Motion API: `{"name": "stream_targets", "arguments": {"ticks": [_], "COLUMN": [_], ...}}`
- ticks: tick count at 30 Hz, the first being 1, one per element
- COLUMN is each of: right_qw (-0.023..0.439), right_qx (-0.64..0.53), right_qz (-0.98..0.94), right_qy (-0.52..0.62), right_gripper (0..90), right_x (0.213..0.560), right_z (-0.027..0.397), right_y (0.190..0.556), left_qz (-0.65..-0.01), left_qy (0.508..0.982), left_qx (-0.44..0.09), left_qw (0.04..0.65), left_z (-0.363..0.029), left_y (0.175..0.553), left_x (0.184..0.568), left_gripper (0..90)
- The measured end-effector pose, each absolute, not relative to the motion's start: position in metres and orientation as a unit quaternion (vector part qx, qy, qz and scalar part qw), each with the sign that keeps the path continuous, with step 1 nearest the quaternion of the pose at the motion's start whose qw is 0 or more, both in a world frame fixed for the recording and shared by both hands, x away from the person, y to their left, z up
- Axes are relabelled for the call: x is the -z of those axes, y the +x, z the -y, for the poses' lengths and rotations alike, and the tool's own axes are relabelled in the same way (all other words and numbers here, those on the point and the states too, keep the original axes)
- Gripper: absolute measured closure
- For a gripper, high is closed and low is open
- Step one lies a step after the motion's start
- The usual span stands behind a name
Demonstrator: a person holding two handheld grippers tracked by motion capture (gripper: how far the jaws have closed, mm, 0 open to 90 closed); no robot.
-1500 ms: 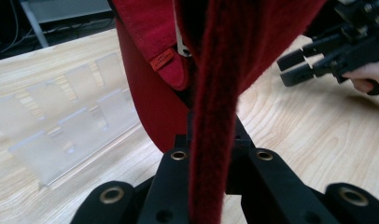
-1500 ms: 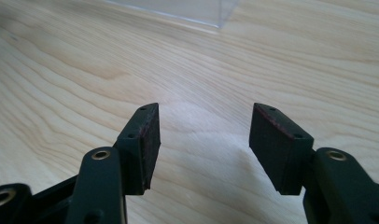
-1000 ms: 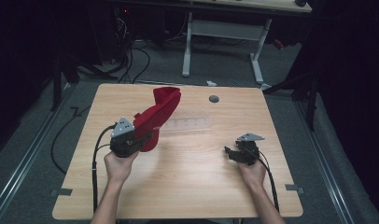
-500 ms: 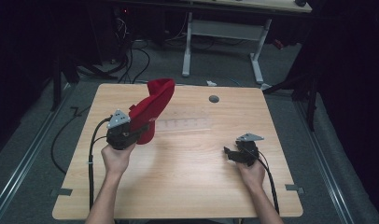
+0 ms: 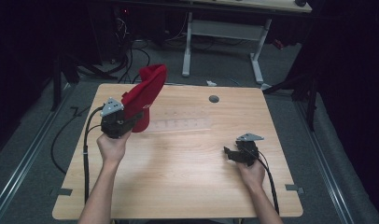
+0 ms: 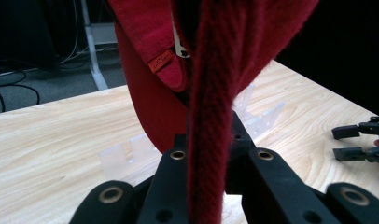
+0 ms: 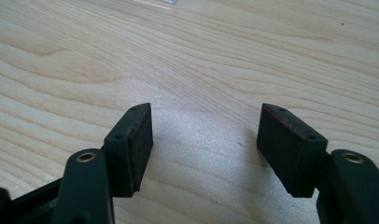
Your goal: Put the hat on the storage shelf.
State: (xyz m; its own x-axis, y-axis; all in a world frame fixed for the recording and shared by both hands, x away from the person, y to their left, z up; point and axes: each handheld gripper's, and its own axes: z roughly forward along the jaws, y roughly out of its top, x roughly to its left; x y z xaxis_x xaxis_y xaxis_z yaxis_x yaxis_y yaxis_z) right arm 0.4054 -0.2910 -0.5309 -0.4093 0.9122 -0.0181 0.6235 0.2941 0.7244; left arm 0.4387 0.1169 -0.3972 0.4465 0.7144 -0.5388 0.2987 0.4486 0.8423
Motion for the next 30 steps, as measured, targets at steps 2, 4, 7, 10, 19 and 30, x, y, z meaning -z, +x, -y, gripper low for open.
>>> {"name": "stream_targets", "arguments": {"ticks": [2, 4, 7, 10, 19, 30], "right_qw": [0.221, 0.221, 0.221, 0.221, 0.221, 0.221], "right_qx": [-0.326, -0.326, -0.326, -0.326, -0.326, -0.326], "right_qz": [-0.774, -0.773, -0.774, -0.774, -0.774, -0.773], "right_qy": [0.496, 0.496, 0.496, 0.496, 0.496, 0.496], "right_gripper": [36.2, 36.2, 36.2, 36.2, 36.2, 35.7], "right_x": [0.531, 0.531, 0.531, 0.531, 0.531, 0.531], "right_z": [0.291, 0.291, 0.291, 0.291, 0.291, 0.291], "right_y": [0.405, 0.405, 0.405, 0.405, 0.405, 0.405], "left_qz": [-0.503, -0.502, -0.505, -0.514, -0.527, -0.536], "left_qy": [0.502, 0.499, 0.491, 0.484, 0.479, 0.478], "left_qx": [-0.154, -0.155, -0.158, -0.16, -0.175, -0.175], "left_qw": [0.686, 0.689, 0.692, 0.69, 0.68, 0.674], "left_z": [-0.116, -0.115, -0.116, -0.118, -0.119, -0.114], "left_y": [0.442, 0.445, 0.451, 0.458, 0.474, 0.487], "left_x": [0.397, 0.397, 0.399, 0.403, 0.415, 0.429], "left_gripper": [84.6, 84.6, 84.6, 84.6, 84.5, 84.4]}}
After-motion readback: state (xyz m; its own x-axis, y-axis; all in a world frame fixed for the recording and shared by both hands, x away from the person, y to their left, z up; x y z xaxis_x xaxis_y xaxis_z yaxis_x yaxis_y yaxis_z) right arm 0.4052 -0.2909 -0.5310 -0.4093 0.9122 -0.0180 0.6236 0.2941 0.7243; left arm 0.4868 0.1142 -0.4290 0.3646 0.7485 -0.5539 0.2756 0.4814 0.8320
